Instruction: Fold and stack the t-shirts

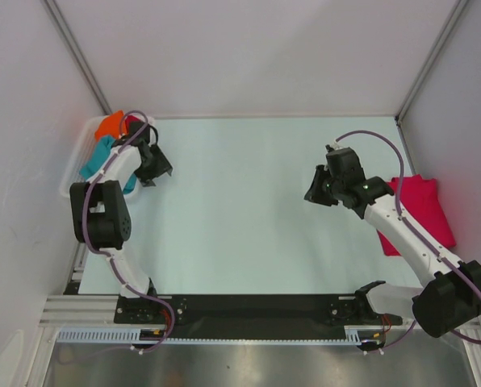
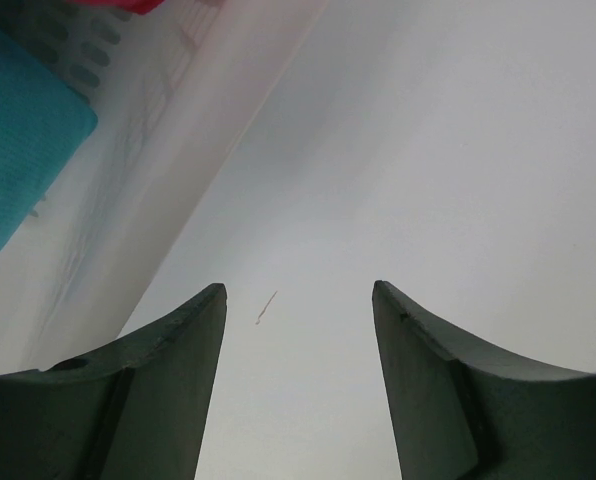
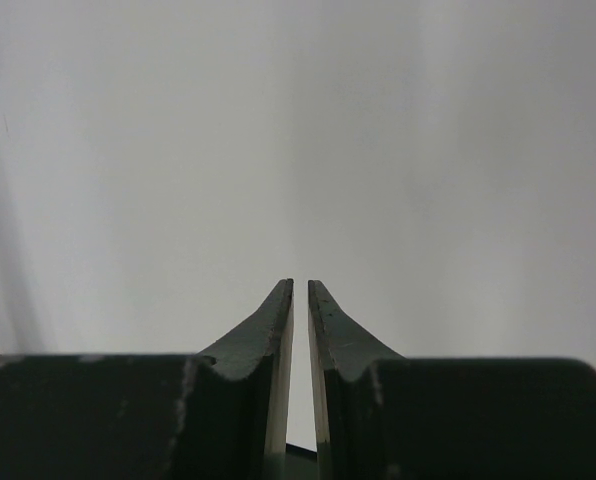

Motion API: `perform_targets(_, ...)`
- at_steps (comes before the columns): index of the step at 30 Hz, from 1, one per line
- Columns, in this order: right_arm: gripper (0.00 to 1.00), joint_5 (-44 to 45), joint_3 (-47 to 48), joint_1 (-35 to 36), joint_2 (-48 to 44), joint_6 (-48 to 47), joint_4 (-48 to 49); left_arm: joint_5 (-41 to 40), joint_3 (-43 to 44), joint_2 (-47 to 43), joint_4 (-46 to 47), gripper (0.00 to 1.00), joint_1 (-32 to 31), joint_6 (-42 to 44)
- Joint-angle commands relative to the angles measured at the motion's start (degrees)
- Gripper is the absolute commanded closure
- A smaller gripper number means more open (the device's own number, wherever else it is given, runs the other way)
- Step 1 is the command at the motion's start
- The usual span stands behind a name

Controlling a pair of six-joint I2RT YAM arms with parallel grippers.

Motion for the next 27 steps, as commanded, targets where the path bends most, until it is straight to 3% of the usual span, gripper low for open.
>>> perform_targets(1, 0.83, 0.57, 2.44, 0.97, -1.53, 0.35, 0.54, -10.12, -3.38, -1.14, -3.19, 0.32, 7.96, 1.62)
perform_targets(5, 0.83, 0.75, 2.70, 1.41, -1.53, 0.35, 0.46, -4.50, -0.22, -0.53, -1.87, 0.32, 6.73, 3.99)
perform_targets(9, 0.83, 0.83, 3.14, 1.67, -1.35, 0.43, 0.46, -4.23, 5.31, -1.49, 0.50, 0.32, 0.77, 8.47)
perform_targets(19, 0.83, 1.54, 4.11, 2.64, -1.09, 0.52, -0.07, -2.12, 16.66, -1.84, 1.82, 0.24, -4.08, 12.00)
perform_targets(24, 0.83, 1.45, 4.64, 2.64, -0.91, 0.17, -0.60, -11.41, 19.73, -0.62, 0.16, 0.23, -3.30, 11.30)
perform_targets(27, 0.83, 2.24, 4.47, 2.64, -1.44, -0.53, -1.48, -20.52, 24.90, 2.97, -7.46, 0.23, -0.50, 9.28)
